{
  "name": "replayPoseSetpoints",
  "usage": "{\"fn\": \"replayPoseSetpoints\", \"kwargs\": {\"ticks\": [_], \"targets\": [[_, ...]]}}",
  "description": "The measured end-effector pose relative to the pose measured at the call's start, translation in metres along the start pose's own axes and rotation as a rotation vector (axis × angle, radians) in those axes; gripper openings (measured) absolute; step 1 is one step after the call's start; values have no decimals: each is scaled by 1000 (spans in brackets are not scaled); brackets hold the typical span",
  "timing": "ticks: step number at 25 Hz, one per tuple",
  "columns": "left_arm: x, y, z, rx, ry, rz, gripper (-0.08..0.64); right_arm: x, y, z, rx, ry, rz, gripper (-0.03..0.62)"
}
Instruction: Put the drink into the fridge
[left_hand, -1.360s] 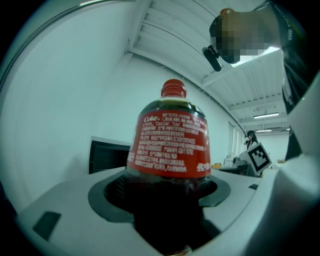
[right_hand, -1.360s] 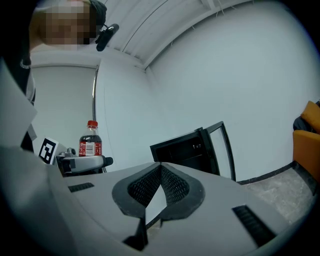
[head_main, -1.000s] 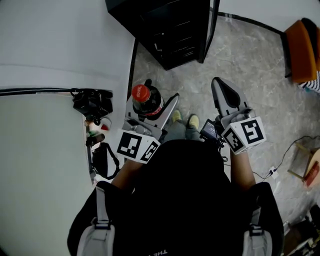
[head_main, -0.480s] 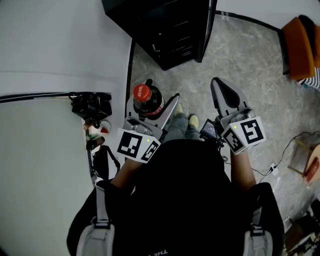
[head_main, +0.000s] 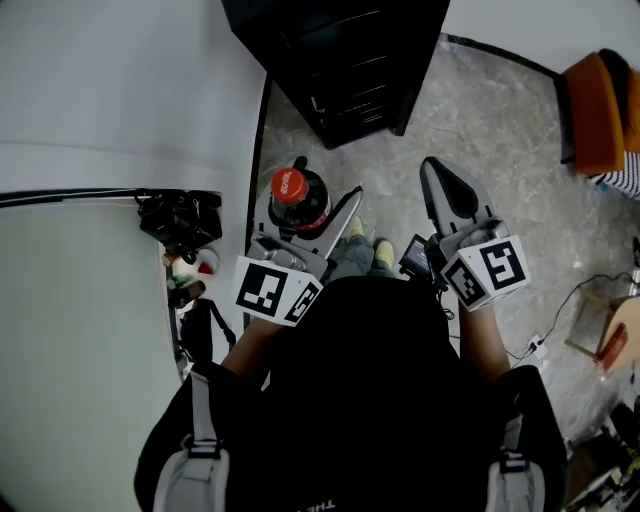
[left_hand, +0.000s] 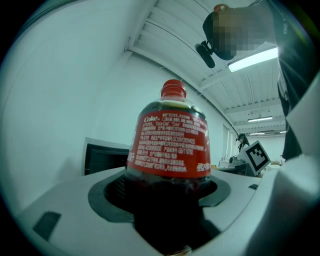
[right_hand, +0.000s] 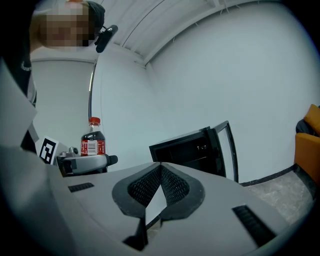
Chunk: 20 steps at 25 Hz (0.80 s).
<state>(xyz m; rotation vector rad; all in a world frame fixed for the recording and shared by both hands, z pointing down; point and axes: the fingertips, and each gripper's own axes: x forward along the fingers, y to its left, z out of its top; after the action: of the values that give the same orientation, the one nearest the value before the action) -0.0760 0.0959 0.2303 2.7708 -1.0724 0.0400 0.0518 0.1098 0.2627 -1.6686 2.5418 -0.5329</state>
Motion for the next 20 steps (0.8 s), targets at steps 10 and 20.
{"fn": "replayPoseSetpoints", "kwargs": {"ticks": [10, 20], "targets": [[11, 43, 9, -22, -22, 6, 347, 42, 7, 14, -34, 12, 0, 9], [16, 70, 5, -33, -19, -19, 347, 69, 12, 12, -37, 10, -23, 9]]}}
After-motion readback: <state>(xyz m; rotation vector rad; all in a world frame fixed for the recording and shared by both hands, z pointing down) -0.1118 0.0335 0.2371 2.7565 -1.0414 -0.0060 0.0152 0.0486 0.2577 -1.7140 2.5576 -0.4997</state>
